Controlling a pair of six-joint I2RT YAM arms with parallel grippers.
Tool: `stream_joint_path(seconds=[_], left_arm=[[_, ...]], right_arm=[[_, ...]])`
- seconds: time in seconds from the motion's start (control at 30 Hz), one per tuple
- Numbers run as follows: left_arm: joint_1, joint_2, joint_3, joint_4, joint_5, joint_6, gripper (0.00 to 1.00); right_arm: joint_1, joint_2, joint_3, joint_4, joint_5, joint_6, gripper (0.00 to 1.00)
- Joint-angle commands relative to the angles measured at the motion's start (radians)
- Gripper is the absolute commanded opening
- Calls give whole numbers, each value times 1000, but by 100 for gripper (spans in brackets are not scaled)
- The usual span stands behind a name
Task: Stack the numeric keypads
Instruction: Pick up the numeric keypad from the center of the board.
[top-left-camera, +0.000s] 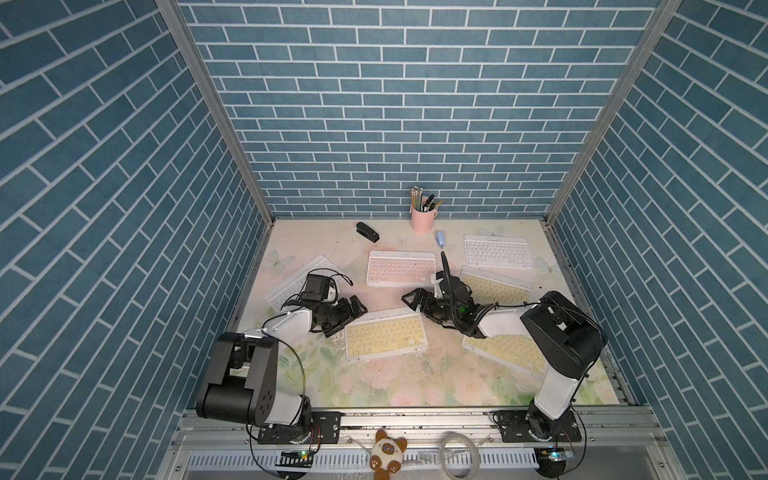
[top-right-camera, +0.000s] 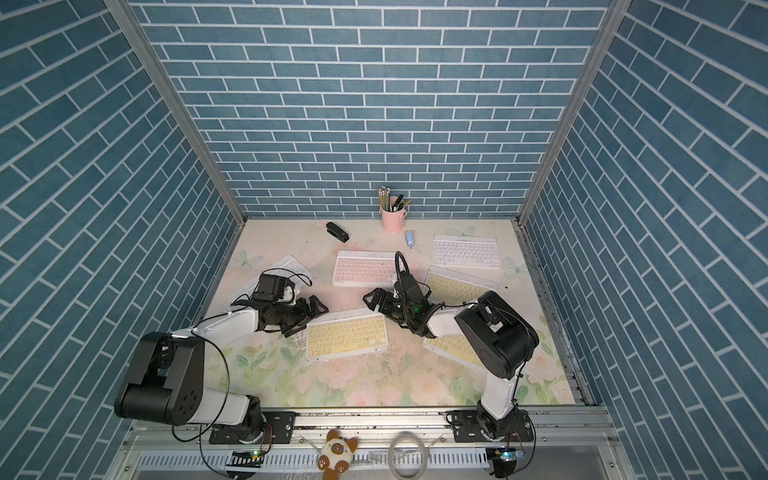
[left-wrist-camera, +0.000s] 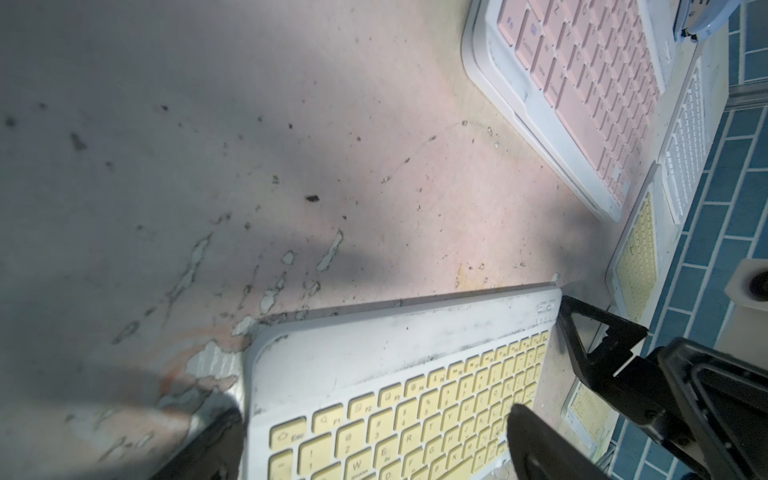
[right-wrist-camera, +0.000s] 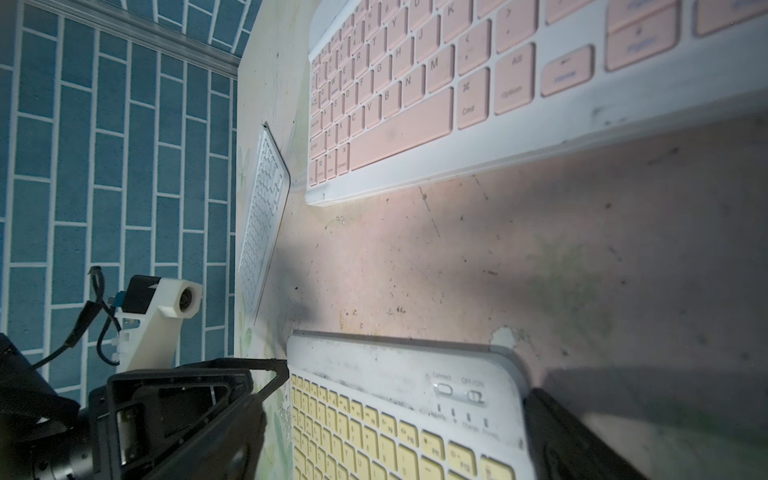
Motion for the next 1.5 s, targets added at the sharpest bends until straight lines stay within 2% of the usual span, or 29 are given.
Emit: stream_joint_path(seconds=[0.0, 0.37, 0.67, 0.97, 1.47], left_arm=[[-12, 65, -51, -30, 37, -6, 99], [-12, 72, -56, -6, 38, -12, 100], [-12, 72, -49, -2, 43, -14, 100], [-12, 47, -52, 0, 41, -16, 99], [-12, 28, -49, 4, 42, -16, 100]], right_arm=[[17, 8, -11, 115, -98, 46, 97], [38, -19, -5, 234, -154, 15, 96], [44, -33, -5, 302, -152, 4, 96], [69, -22, 35, 325, -110, 26, 96], [113, 20, 51, 387, 29, 100, 96]])
